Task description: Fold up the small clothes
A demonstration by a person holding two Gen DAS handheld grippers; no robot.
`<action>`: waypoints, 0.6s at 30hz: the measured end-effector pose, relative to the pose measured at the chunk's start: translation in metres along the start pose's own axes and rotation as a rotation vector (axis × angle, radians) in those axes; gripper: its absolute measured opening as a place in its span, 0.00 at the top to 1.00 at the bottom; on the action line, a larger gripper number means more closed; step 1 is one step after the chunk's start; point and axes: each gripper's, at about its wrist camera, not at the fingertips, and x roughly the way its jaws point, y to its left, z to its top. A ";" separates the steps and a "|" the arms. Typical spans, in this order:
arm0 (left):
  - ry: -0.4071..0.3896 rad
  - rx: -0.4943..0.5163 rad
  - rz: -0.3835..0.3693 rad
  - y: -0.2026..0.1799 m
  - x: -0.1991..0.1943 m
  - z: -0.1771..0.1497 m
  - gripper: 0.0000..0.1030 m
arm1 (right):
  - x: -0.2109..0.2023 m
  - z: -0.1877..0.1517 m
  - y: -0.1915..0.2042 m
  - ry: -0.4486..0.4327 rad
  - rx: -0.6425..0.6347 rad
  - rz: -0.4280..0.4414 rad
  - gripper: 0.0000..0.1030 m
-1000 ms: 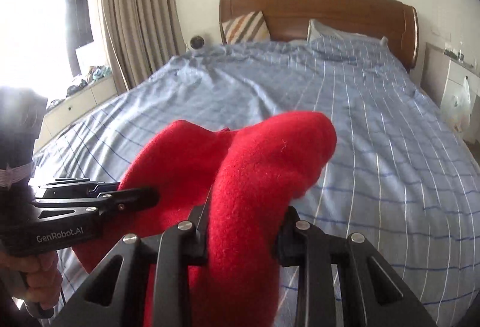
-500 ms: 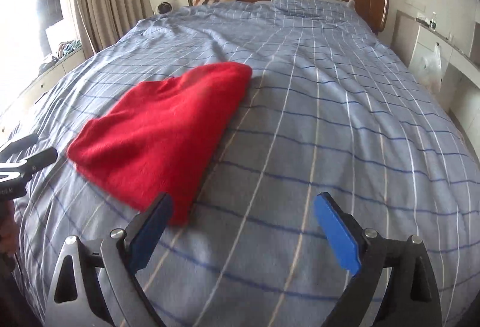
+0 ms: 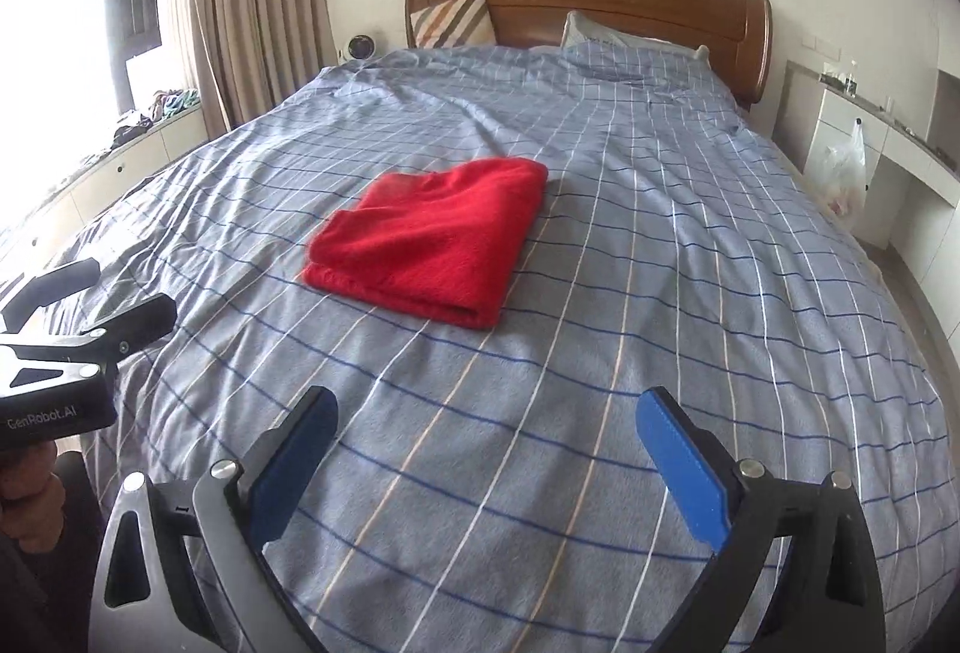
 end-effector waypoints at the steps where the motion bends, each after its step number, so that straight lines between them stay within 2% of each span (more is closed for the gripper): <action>1: 0.006 0.001 0.012 0.000 -0.004 -0.002 0.00 | -0.005 -0.002 0.003 0.004 0.001 0.010 0.04; 8: 0.018 -0.023 0.021 0.004 -0.026 -0.015 0.00 | -0.034 -0.012 0.025 0.053 -0.009 0.023 0.00; 18: 0.067 -0.039 -0.035 0.001 -0.039 -0.030 0.00 | -0.061 -0.020 0.031 0.079 0.025 0.009 0.01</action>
